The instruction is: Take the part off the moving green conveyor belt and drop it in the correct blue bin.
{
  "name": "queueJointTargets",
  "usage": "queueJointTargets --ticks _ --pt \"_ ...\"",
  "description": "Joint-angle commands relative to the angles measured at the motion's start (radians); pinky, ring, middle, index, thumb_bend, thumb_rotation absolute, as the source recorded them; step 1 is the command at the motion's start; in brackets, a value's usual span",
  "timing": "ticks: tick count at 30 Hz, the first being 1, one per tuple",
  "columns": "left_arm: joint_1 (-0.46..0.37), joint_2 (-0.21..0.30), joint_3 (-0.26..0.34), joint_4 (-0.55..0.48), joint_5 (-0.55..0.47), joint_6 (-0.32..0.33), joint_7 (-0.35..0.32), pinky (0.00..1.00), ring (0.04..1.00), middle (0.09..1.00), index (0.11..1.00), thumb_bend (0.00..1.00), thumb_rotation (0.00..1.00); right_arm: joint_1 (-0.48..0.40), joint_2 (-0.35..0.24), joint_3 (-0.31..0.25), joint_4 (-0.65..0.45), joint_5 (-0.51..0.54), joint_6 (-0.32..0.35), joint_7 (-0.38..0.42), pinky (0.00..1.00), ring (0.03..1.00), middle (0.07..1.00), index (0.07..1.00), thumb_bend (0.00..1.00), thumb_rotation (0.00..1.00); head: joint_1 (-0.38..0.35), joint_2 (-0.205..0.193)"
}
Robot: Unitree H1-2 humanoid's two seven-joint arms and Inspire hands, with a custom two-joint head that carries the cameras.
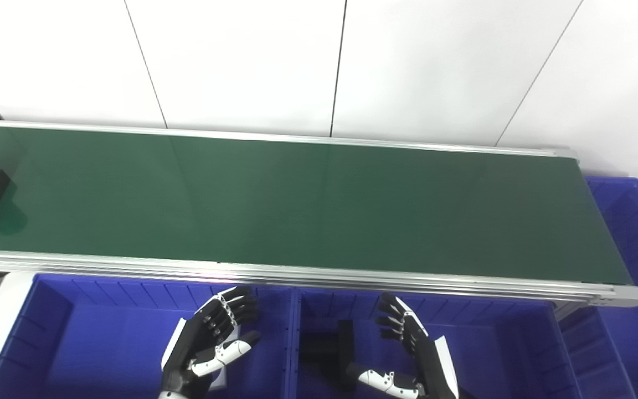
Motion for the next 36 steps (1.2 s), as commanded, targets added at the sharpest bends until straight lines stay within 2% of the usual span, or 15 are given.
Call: queueJointTargets --ticks 1,13,25,28,29,32,33,36 --pt "-0.007 -0.002 -0.001 -0.013 -0.014 -0.016 -0.009 0.73 0.703 0.709 0.735 0.61 0.00 -0.006 0.000 0.002 -0.013 0.004 -0.058 0.006 0.68 0.756 0.824 0.867 0.66 0.03 0.001 -0.001" --pt "-0.003 -0.001 0.001 -0.015 -0.015 -0.015 -0.010 0.73 0.699 0.714 0.738 0.61 0.00 -0.004 -0.004 0.006 -0.012 -0.001 -0.058 0.001 0.67 0.750 0.819 0.867 0.66 0.04 0.004 0.001" --pt "-0.001 -0.007 -0.002 -0.010 -0.012 -0.024 -0.011 0.72 0.699 0.708 0.732 0.61 0.00 -0.005 -0.013 0.010 -0.008 0.011 -0.058 0.002 0.66 0.749 0.820 0.868 0.65 0.02 0.043 -0.015" --pt "0.001 -0.018 -0.005 -0.004 -0.018 -0.021 -0.012 0.72 0.694 0.707 0.727 0.61 0.00 -0.005 -0.027 0.013 -0.005 0.021 -0.059 0.001 0.66 0.750 0.823 0.869 0.65 0.00 0.141 -0.041" --pt "0.001 -0.022 -0.006 -0.001 -0.019 -0.023 -0.013 0.72 0.693 0.708 0.726 0.62 0.00 -0.007 -0.033 0.015 -0.003 0.021 -0.059 -0.004 0.65 0.751 0.823 0.870 0.65 0.00 0.141 -0.041" --pt "-0.003 -0.035 -0.013 0.019 0.004 -0.044 -0.005 0.71 0.683 0.705 0.720 0.62 0.00 -0.011 -0.049 0.014 0.007 0.031 -0.058 -0.010 0.66 0.754 0.823 0.875 0.64 0.01 0.228 -0.069" --pt "-0.006 -0.038 -0.016 0.026 0.014 -0.052 -0.002 0.72 0.678 0.703 0.720 0.63 0.00 -0.012 -0.053 0.013 0.010 0.037 -0.058 -0.010 0.66 0.755 0.828 0.880 0.63 0.01 0.228 -0.069" --pt "-0.014 -0.055 -0.023 0.051 0.044 -0.073 0.020 0.72 0.665 0.696 0.717 0.66 0.00 -0.013 -0.063 0.003 0.022 0.071 -0.059 0.005 0.68 0.760 0.837 0.894 0.60 0.00 0.296 -0.096"
